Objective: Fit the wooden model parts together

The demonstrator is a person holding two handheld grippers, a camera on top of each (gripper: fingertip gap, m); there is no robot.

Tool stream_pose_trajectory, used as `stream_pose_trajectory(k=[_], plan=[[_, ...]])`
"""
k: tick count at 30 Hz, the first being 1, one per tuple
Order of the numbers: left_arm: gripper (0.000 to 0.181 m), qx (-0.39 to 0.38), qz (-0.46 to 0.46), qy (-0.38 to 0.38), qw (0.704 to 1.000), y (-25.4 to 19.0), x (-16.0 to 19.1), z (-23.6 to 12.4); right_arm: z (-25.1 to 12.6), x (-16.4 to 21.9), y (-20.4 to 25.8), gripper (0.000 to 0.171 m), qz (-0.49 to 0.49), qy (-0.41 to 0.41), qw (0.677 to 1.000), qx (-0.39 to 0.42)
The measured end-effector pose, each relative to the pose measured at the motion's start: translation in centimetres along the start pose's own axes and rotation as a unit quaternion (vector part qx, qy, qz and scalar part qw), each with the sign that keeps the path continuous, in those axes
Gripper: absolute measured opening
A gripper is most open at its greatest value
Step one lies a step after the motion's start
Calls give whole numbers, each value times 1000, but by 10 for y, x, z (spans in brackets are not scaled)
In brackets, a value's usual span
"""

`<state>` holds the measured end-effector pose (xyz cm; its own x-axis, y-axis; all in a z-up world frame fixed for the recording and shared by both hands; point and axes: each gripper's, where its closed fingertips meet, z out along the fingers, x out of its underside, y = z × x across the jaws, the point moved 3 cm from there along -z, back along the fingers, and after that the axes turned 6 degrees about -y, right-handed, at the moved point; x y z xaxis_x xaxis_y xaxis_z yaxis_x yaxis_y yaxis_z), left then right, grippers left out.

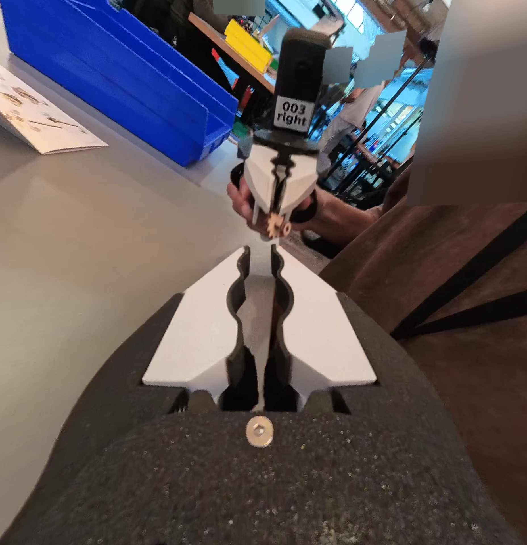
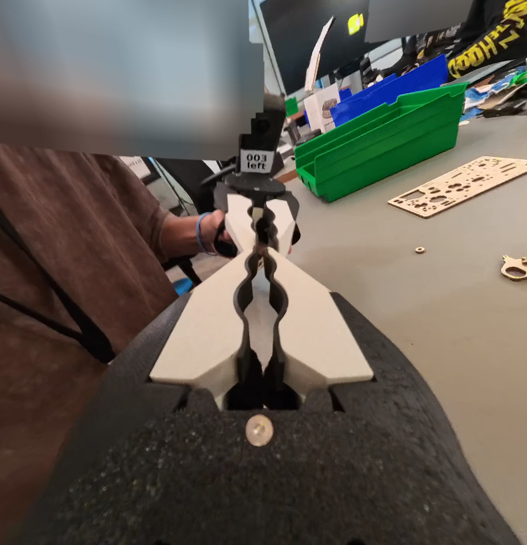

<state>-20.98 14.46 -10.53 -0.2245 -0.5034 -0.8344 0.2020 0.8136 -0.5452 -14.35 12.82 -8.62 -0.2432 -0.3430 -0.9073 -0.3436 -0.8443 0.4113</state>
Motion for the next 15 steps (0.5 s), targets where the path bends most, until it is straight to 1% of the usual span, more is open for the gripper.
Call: stream_pose_trajectory(k=[2,5,8,10,15], plan=[[16,0,0,3,1000,2,2,1,-1,-6,1,2,24,-27,999,-17],[15,36,-6,-21,999,-9,-4,4,1,-11,6,2,40,-54,997,-43],[13,65,-10,-39,997,-19,-8,6,8,-6,11,2,-6,-46,998,-50],[7,80,-15,-46,996,-24,-10,6,10,-8,13,2,-44,-53,996,-49],[5,70,0,-55,996,-26,-13,4,8,-8,15,2,-68,-47,996,-46]])
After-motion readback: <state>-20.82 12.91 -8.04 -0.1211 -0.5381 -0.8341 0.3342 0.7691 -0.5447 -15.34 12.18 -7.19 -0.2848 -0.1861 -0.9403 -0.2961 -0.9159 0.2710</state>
